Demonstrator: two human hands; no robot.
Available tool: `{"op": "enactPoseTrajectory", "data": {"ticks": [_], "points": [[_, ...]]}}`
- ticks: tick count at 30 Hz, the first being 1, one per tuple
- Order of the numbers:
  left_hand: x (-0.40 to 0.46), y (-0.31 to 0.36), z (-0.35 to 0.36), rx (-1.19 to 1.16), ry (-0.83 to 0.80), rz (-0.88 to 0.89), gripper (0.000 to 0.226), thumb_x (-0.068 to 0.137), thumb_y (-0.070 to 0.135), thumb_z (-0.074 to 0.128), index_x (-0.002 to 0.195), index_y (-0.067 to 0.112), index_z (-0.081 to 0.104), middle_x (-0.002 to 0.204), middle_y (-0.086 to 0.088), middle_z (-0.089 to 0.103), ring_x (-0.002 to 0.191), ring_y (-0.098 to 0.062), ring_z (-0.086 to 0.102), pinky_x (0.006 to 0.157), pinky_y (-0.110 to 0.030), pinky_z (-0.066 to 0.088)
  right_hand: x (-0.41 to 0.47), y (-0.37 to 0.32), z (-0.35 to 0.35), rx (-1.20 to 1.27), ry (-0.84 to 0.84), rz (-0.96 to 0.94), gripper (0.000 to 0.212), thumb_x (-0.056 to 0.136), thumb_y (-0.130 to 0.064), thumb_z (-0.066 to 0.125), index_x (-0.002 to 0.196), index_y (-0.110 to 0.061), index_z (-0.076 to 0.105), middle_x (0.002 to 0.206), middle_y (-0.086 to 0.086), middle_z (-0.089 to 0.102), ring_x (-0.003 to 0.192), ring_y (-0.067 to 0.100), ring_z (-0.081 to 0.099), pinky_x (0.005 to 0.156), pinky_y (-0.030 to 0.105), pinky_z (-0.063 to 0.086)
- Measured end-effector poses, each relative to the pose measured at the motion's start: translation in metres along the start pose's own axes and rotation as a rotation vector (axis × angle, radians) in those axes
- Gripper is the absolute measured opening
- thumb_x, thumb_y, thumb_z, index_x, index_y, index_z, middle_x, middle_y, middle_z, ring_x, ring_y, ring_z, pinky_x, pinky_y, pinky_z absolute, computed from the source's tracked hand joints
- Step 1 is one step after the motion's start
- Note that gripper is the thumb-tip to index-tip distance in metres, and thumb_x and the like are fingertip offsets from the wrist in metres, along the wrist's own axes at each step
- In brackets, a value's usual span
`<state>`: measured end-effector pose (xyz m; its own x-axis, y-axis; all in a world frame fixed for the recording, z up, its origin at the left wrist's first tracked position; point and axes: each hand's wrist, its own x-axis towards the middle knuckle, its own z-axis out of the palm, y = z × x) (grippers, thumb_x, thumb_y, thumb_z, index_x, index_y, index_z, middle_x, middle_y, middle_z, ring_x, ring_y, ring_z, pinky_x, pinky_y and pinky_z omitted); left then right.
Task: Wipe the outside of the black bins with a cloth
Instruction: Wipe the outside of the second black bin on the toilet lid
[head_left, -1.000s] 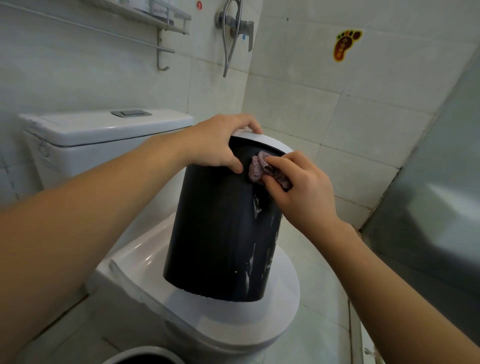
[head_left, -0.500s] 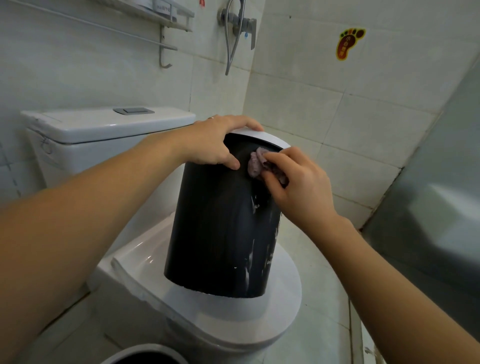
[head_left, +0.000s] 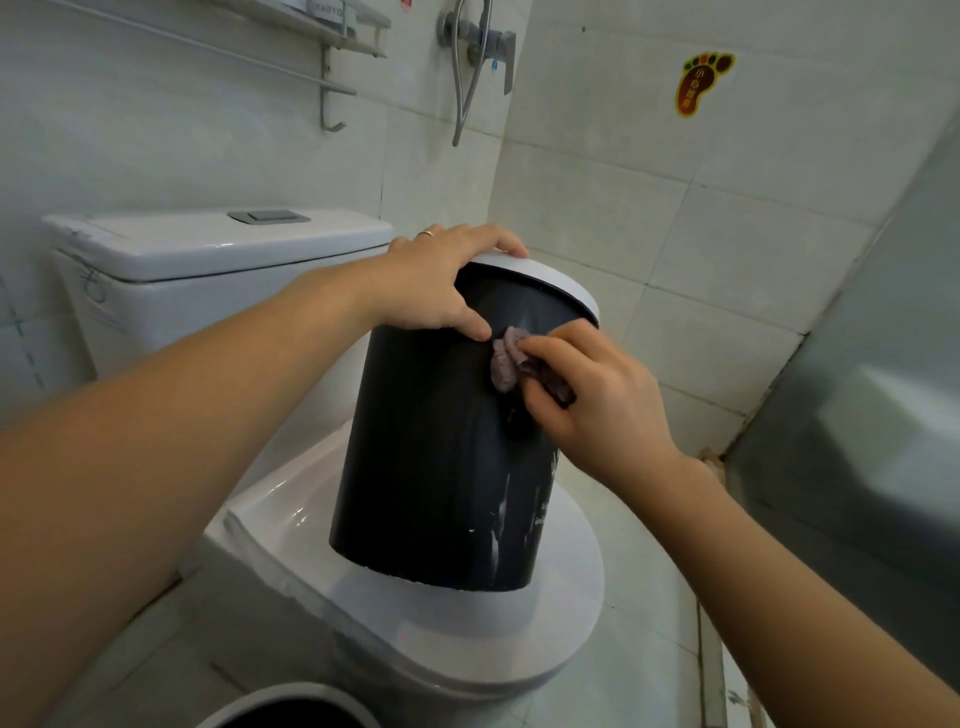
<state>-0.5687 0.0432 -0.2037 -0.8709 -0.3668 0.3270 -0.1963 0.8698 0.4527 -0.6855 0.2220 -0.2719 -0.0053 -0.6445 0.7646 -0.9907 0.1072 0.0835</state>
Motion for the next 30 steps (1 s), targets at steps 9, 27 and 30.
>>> {"op": "enactPoseTrajectory", "data": {"ticks": [9,27,30], "points": [[-0.001,-0.001,0.0,-0.03,0.003,-0.007,0.071,0.076,0.02,0.08,0.131,0.048,0.045,0.096,0.029,0.034,0.109,-0.014,0.035,0.106,-0.041,0.032,-0.038,-0.008,0.003,0.034,-0.094,-0.228,0.019,0.084,-0.017,0.068,0.102,-0.014,0.074,0.093,0.004,0.066,0.077,0.023,0.061,0.054,0.036,0.051],[0.005,-0.004,0.005,0.074,0.052,0.002,0.073,0.078,0.026,0.08,0.138,0.043,0.041,0.135,0.001,0.046,0.131,-0.024,0.034,0.112,-0.047,0.028,-0.032,-0.003,0.004,-0.031,-0.021,-0.041,0.022,0.089,-0.017,0.066,0.111,-0.013,0.072,0.096,0.006,0.064,0.079,0.024,0.061,0.054,0.036,0.052],[0.005,-0.005,0.005,0.069,0.056,-0.006,0.074,0.077,0.027,0.08,0.137,0.044,0.04,0.137,0.002,0.045,0.133,-0.024,0.032,0.113,-0.048,0.027,-0.03,-0.005,0.007,-0.02,-0.008,0.006,0.023,0.088,-0.017,0.068,0.111,-0.011,0.071,0.097,0.007,0.063,0.079,0.024,0.06,0.054,0.039,0.052]]}}
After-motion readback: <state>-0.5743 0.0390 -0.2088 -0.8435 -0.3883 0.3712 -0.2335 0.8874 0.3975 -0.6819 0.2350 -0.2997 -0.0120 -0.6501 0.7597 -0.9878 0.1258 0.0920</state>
